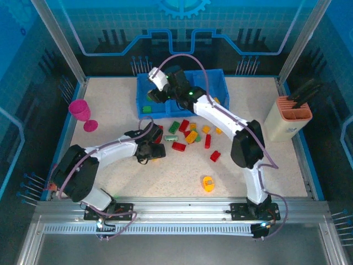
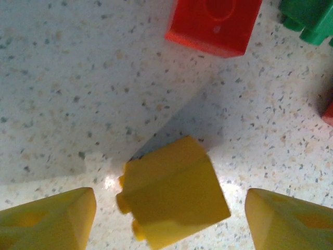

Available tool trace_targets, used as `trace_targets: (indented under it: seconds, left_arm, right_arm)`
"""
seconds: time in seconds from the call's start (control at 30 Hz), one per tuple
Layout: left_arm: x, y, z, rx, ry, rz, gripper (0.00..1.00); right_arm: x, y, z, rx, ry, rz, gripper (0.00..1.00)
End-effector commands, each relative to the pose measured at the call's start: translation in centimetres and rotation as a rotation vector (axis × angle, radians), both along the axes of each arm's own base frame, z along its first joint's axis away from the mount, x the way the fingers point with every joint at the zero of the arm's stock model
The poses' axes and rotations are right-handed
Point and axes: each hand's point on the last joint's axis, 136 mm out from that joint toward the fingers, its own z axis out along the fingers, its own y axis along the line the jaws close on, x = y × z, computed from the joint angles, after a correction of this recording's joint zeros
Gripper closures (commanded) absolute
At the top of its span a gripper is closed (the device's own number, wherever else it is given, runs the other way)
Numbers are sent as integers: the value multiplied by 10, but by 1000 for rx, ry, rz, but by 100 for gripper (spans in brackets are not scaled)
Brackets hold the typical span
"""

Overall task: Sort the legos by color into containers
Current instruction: Pick up the lego from the center of the table, then place the lego in the container.

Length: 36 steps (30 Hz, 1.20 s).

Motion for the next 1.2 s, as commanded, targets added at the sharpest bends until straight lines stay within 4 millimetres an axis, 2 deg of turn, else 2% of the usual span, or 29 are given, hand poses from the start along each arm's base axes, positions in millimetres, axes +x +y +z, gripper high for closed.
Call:
trace_targets:
  seconds: [0.0, 0.2, 0.27, 0.37, 0.47, 0.53, 0.63, 0.73, 0.9, 1.0, 1.03, 1.17]
  left_arm:
    - [9, -7, -4, 7, -2, 6, 27]
    - [4, -11, -20, 13, 61, 1, 41]
    - [1, -12, -19, 20, 75, -7, 48]
    - [-2, -12, -12, 21, 81, -16, 56]
    - [8, -20, 10, 7, 46, -44, 59]
    - [26, -30, 37, -6, -13, -72, 59]
    - [61, -52, 85, -42, -131, -124, 59]
    - [100, -83, 135, -77, -266, -196, 59]
    - [164, -139, 199, -128, -473, -298, 59]
    - [196, -168, 216, -147, -548, -334, 59]
    - [207, -177, 218, -151, -566, -344, 58]
    - [242, -202, 214, -128, -624, -373, 58]
  right_arm:
    - [-15, -17, 15, -5, -14, -29, 41]
    - [-33, -65, 12, -56, -19, -148, 41]
    - [-31, -93, 9, -76, -6, -248, 41]
    - [-39, -140, 2, -3, 88, -357, 41]
    - [-54, -187, -10, 64, 175, -453, 43]
    - [-68, -218, -24, 101, 251, -519, 43]
    - [-91, -248, -47, 115, 336, -598, 43]
    - [-113, -266, -69, 114, 404, -655, 42]
    - [-140, -280, -99, 147, 498, -737, 42]
    - [-148, -285, -109, 179, 528, -773, 42]
    - [-154, -287, -119, 180, 549, -785, 42]
    - [-163, -289, -135, 213, 589, -813, 42]
